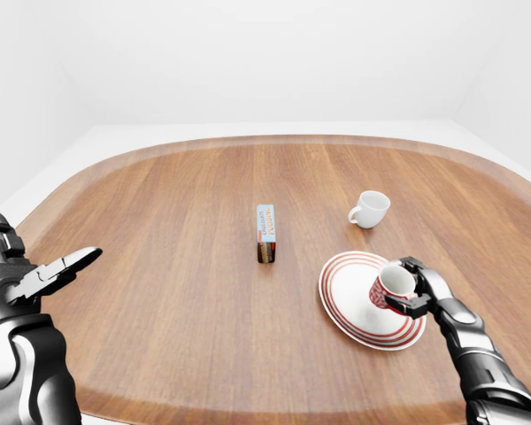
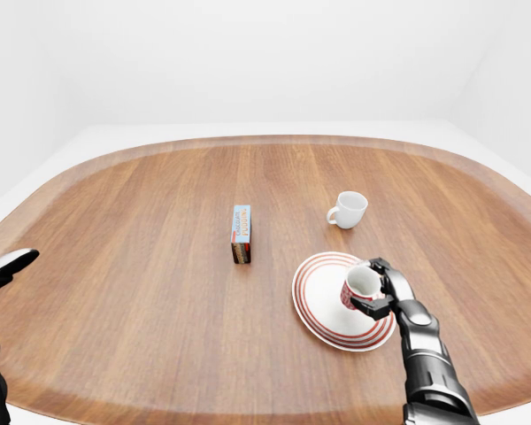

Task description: Pick up the red mug and put it on the plate

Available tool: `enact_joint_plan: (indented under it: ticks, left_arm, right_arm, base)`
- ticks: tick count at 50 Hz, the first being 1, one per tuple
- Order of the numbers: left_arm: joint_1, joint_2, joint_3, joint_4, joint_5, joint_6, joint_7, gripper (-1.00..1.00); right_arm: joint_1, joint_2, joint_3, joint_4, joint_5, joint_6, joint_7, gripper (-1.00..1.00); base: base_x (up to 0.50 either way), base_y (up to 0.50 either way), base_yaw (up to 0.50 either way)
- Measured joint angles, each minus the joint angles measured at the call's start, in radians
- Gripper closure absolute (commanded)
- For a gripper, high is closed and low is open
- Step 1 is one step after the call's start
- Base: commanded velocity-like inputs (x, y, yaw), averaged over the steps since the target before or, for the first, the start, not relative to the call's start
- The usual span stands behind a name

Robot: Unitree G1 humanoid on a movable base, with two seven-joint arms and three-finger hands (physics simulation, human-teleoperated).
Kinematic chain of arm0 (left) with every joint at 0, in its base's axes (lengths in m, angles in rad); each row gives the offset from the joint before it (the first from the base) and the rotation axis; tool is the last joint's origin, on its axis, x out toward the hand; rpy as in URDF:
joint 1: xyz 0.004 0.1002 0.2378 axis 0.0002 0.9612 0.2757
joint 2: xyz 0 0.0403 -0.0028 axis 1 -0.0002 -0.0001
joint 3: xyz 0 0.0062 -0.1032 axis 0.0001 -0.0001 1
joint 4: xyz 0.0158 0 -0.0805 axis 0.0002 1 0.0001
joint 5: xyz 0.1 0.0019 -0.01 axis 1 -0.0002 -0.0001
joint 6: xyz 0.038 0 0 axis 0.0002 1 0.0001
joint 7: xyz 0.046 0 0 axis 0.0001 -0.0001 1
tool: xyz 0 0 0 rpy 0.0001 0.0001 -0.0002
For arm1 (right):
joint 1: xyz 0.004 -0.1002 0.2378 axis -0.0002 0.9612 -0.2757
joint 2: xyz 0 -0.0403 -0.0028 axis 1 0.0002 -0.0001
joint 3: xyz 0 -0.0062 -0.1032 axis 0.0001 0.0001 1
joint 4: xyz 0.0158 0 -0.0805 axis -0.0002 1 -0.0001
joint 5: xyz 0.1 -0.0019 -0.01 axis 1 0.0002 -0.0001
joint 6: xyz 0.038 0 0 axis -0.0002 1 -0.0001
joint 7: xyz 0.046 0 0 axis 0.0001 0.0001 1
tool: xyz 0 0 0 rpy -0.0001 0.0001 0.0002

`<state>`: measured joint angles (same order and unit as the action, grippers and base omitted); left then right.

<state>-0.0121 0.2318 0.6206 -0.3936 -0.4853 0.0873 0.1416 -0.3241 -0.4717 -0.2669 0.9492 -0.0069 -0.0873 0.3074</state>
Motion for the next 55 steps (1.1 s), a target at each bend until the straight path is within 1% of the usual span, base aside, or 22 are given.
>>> enact_joint_plan:
  ticks: [21, 22, 23, 24, 26, 32, 36, 38, 40, 49, 51, 52, 55]
  left_arm:
    - [0.001, -0.001, 0.000, -0.003, 0.000, 0.000, -0.001, -1.00]
    - [0.001, -0.001, 0.000, -0.003, 0.000, 0.000, -0.001, -1.00]
    - [0.001, -0.001, 0.000, -0.002, 0.000, 0.000, -0.001, -1.00]
    - [0.001, -0.001, 0.000, -0.002, 0.000, 0.000, -0.001, -1.00]
    - [0.001, -0.001, 0.000, -0.002, 0.000, 0.000, -0.002, -1.00]
    - [0.000, -0.001, 0.000, -0.001, 0.000, 0.000, -0.002, -1.00]
    - [0.000, 0.000, 0.000, -0.002, 0.000, 0.000, -0.001, -1.00]
    - [0.000, 0.000, 0.000, -0.003, 0.000, 0.000, -0.001, -1.00]
    - [0.000, 0.000, 0.000, -0.005, -0.001, 0.000, 0.000, -1.00]
    - [0.001, 0.000, 0.001, -0.009, -0.001, 0.000, 0.001, -1.00]
    - [0.001, -0.001, 0.001, -0.009, -0.001, 0.000, 0.000, -1.00]
    - [0.001, -0.001, 0.001, -0.008, -0.001, 0.000, 0.000, -1.00]
    - [0.001, -0.001, 0.001, -0.008, -0.001, 0.000, 0.000, -1.00]
  right_arm:
    - [-0.019, -0.003, 0.020, 0.074, 0.007, 0.000, -0.006, 0.99]
    - [-0.019, -0.003, 0.021, 0.074, 0.007, 0.000, -0.007, 0.79]
    - [-0.018, -0.003, 0.021, 0.073, 0.008, 0.000, -0.007, 0.78]
    - [-0.018, -0.003, 0.021, 0.073, 0.010, 0.000, -0.006, 0.54]
    - [-0.018, -0.003, 0.021, 0.073, 0.014, 0.000, -0.006, 0.16]
    - [-0.018, -0.003, 0.021, 0.072, 0.023, 0.000, -0.005, 0.00]
    - [-0.018, -0.003, 0.022, 0.073, 0.025, 0.000, -0.005, -0.05]
    - [-0.017, -0.003, 0.022, 0.073, 0.027, 0.000, -0.005, -0.04]
    - [-0.017, -0.003, 0.022, 0.074, 0.028, 0.000, -0.005, -0.12]
    - [-0.022, -0.003, 0.025, 0.094, 0.034, 0.000, -0.005, -0.13]
    - [-0.022, -0.004, 0.025, 0.094, 0.036, 0.000, -0.005, -0.16]
    - [-0.023, -0.004, 0.025, 0.096, 0.037, 0.000, -0.005, -0.19]
    - [-0.026, -0.004, 0.026, 0.105, 0.036, 0.000, -0.007, -0.47]
  base:
    - [0.00, 0.00, 0.00]
    - [0.00, 0.00, 0.00]
    - [0.00, 0.00, 0.00]
    - [0.00, 0.00, 0.00]
    - [0.00, 0.00, 0.00]
    - [0.00, 0.00, 0.00]
    - [0.00, 0.00, 0.00]
    - [0.00, 0.00, 0.00]
    - [0.00, 0.00, 0.00]
    - [0.00, 0.00, 0.00]
    - [0.00, 0.00, 0.00]
    - [0.00, 0.00, 0.00]
    - [0.00, 0.00, 0.00]
